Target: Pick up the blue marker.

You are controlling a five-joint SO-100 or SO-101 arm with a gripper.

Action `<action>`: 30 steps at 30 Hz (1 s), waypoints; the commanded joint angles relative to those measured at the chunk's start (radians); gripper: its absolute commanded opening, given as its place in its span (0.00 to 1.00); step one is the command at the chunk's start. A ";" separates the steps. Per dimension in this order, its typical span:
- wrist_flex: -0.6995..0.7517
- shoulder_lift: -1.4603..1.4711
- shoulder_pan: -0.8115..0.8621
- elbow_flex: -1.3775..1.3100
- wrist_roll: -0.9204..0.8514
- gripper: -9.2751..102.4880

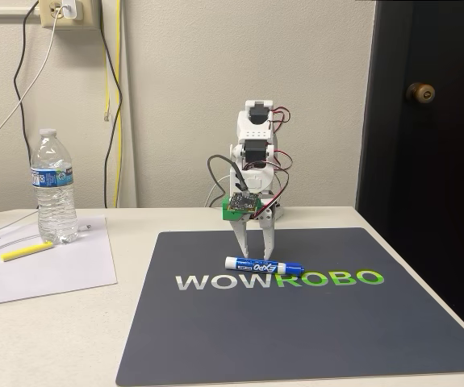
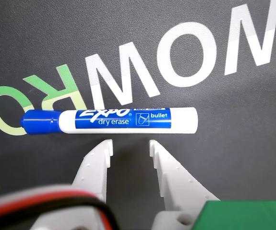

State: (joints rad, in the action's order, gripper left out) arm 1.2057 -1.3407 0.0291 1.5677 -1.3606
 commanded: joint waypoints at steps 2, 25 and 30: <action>-0.002 -0.021 -0.006 -0.017 0.017 0.24; 0.015 -0.054 -0.002 -0.018 0.018 0.24; 0.031 -0.097 0.006 -0.020 0.020 0.24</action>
State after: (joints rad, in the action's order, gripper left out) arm 1.2272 -1.3622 0.0276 1.5677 -1.3407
